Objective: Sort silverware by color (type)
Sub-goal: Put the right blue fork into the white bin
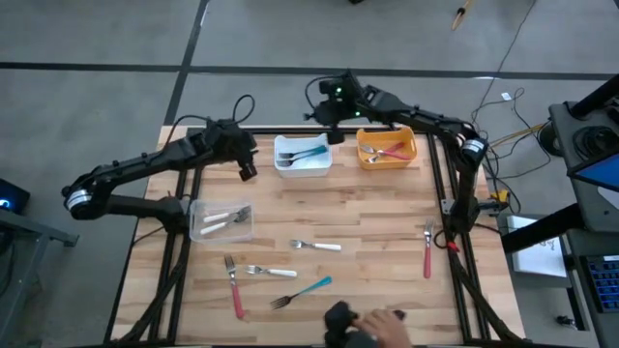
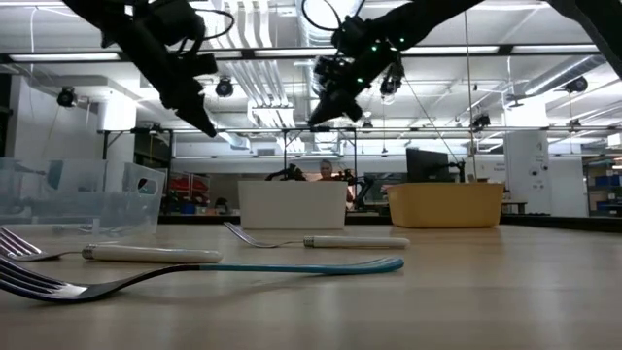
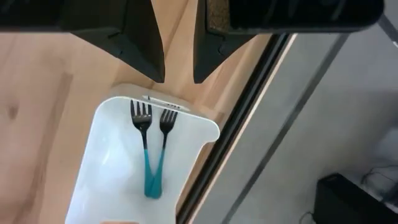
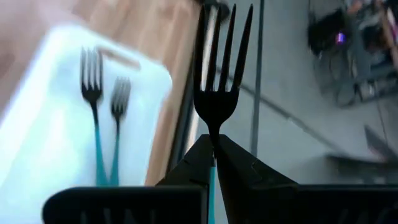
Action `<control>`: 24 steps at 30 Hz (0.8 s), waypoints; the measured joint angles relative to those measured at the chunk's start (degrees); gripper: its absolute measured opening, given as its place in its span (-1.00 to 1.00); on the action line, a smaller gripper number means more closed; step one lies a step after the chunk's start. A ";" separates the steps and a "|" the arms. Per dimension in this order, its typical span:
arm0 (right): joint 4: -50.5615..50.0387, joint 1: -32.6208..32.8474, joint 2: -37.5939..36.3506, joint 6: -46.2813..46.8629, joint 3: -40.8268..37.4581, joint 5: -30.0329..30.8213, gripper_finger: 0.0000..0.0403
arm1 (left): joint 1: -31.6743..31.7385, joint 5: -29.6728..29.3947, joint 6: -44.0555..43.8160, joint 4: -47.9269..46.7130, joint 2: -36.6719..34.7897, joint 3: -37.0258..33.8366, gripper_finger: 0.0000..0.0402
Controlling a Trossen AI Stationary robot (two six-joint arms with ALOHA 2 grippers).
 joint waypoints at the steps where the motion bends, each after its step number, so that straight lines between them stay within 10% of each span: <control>1: 1.48 0.88 0.50 -0.06 -0.04 -0.46 -0.96 | 0.00 0.00 -0.39 0.57 -1.00 -0.81 -0.67; 24: 8.61 7.67 9.47 4.88 -0.11 -0.25 -0.96 | -0.04 0.00 -5.10 7.98 -9.88 -5.92 -0.67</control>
